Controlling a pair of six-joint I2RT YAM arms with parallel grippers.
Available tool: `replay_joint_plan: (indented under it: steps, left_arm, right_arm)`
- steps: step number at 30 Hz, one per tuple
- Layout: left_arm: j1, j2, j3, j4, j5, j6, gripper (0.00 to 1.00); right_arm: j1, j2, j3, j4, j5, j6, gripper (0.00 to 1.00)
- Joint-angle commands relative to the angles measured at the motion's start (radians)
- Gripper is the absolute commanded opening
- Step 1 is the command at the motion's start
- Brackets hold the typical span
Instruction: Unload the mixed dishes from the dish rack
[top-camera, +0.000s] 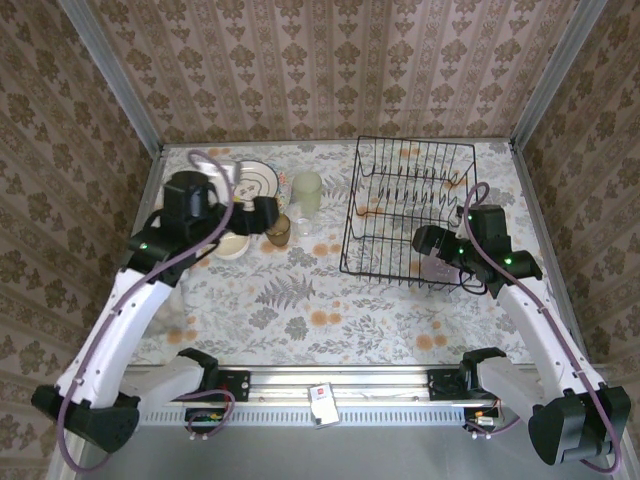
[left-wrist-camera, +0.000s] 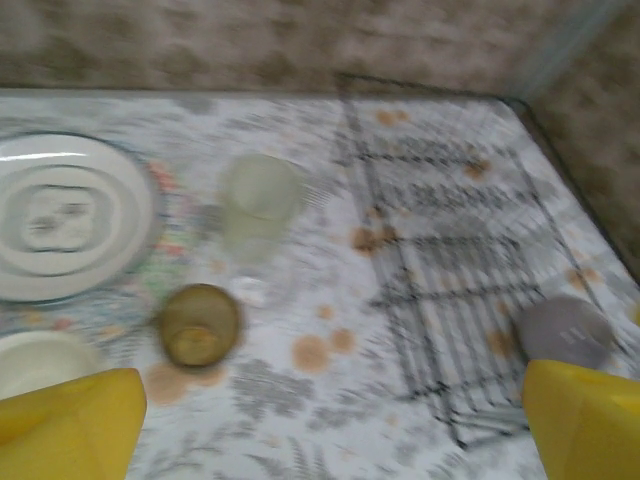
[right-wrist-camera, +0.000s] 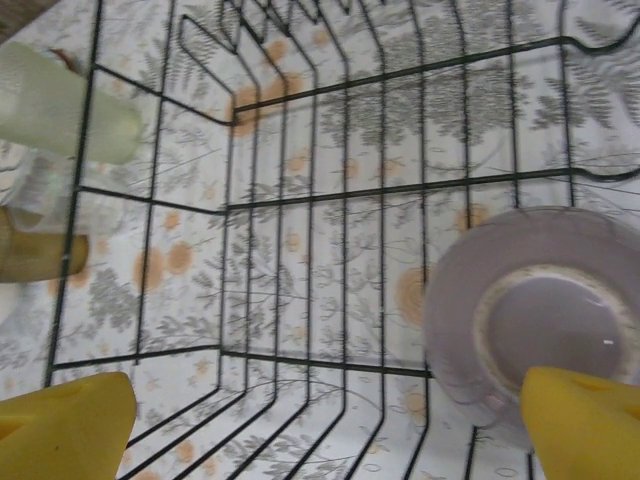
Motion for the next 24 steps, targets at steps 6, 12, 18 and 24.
replay_joint_plan:
  steps: [6,12,18,24]
  left_arm:
    - [-0.256,0.291,0.095,0.015,-0.025,0.011,0.90]
    - [-0.320,0.547,0.226,-0.029,-0.104,0.030,0.84]
    - [-0.324,0.703,0.287,0.001,-0.055,-0.004,0.77]
    - [-0.332,0.783,0.317,0.016,-0.032,-0.018,0.73]
  right_arm:
    - [-0.009,0.040,0.007,-0.053,0.212,0.038,1.00]
    - [-0.008,0.085,0.005,-0.026,0.236,0.041,1.00]
    - [-0.009,0.127,-0.006,-0.001,0.242,0.045,1.00]
    - [-0.008,0.168,-0.015,0.017,0.263,0.050,1.00]
